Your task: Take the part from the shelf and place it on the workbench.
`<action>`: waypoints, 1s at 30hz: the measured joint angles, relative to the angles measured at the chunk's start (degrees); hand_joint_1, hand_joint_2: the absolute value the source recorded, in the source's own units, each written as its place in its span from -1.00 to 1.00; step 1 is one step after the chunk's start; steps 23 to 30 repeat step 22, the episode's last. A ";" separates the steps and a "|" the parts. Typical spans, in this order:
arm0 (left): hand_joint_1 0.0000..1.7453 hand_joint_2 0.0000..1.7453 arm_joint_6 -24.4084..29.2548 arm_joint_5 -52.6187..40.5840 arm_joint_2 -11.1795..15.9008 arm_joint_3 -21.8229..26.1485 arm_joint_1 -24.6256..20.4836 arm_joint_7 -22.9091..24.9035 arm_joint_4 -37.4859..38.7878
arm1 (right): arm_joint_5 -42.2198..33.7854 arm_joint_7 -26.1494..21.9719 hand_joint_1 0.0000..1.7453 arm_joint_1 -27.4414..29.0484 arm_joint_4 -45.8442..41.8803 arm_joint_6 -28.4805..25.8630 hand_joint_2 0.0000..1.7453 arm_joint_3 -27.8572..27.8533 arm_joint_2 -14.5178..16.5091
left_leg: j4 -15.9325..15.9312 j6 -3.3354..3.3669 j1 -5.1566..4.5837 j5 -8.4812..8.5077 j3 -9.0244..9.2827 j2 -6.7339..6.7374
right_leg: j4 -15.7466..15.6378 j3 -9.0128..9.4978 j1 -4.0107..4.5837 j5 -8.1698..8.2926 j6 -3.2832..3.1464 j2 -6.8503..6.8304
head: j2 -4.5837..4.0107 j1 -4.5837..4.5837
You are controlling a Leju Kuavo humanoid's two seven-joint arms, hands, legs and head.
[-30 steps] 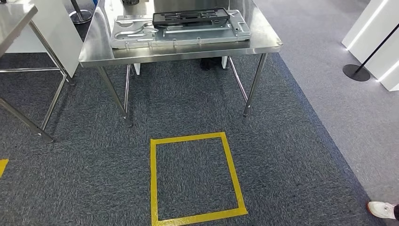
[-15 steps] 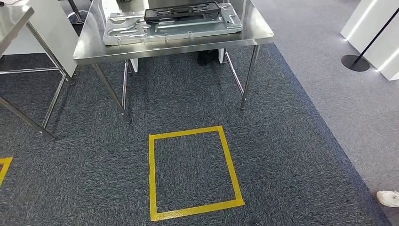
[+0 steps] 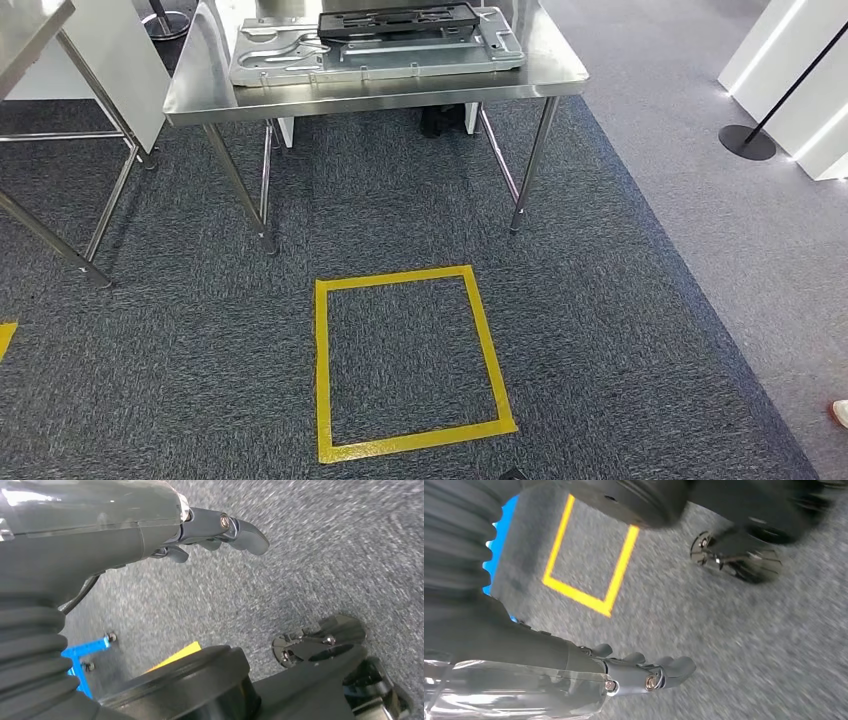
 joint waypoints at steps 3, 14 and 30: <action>-1.00 1.00 -0.42 4.84 0.71 -2.04 0.44 -0.01 -1.53 | -1.98 -0.10 -1.00 1.62 -0.01 0.36 1.00 0.12 0.01 | 0.16 0.11 -0.07 0.06 -0.34 0.20 | 6.90 -3.18 -0.28 -1.78 0.40 -0.05 | 0.00 0.00; -1.00 -1.00 -1.83 23.17 3.24 -10.99 3.00 -0.25 -6.87 | -9.04 -0.17 -1.00 5.28 -0.98 1.66 -0.50 0.11 0.05 | 5.68 -2.77 0.03 -3.68 -2.40 0.08 | -10.30 5.28 -0.30 5.47 -2.25 -0.23 | 0.00 -0.02; -1.00 -1.00 -2.76 33.96 4.64 -16.27 10.61 -0.39 -5.43 | -12.95 0.29 -1.00 6.74 -6.94 2.38 -1.00 0.11 -0.05 | 6.85 -3.20 0.41 -1.83 -2.90 -0.01 | -9.93 5.65 -0.22 4.86 -2.09 -0.37 | 0.00 -0.01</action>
